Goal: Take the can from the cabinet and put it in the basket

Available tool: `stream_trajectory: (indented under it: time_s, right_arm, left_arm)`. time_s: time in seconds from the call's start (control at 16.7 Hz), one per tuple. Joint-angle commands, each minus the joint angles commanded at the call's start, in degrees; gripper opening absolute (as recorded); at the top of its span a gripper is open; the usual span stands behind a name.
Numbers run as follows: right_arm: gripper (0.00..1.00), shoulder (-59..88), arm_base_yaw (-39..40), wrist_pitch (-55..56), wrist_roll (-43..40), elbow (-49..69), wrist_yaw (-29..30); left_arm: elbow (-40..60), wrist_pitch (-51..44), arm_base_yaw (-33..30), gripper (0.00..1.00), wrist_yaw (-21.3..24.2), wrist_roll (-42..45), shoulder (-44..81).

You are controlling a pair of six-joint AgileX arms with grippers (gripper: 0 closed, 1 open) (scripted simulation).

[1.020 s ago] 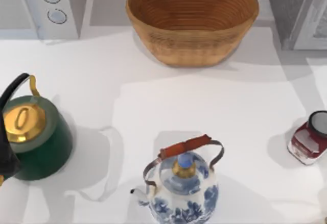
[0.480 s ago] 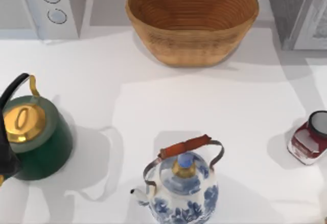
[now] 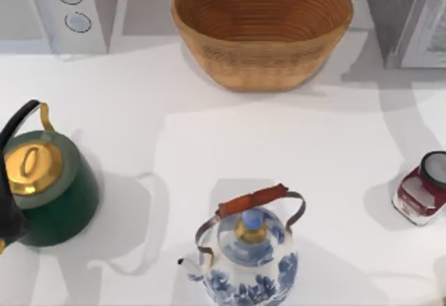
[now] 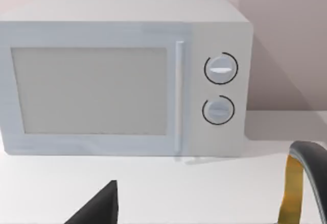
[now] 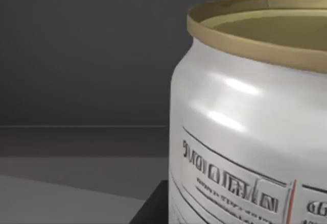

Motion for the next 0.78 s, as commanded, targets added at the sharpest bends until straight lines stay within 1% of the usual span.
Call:
stream_trajectory:
  time_s: [0.18,0.54,0.66,0.78]
  right_arm:
    - [0.00,-4.20,2.37,-4.67,-0.06,0.93,2.33]
    - [0.00,-4.76,2.19,-4.66,0.03,-0.10,2.33]
    - [0.00,-6.68,1.50,-3.39,-0.01,-3.11,1.87]
    - [0.00,-10.07,0.43,-1.11,-0.04,-8.54,0.93]
  left_arm:
    - [0.00,0.00,0.00,1.00,0.00,0.00,0.00]
    - [0.00,0.00,0.00,1.00,0.00,0.00,0.00]
    - [0.00,0.00,0.00,1.00,0.00,0.00,0.00]
    - [0.00,0.00,0.00,1.00,0.00,0.00,0.00]
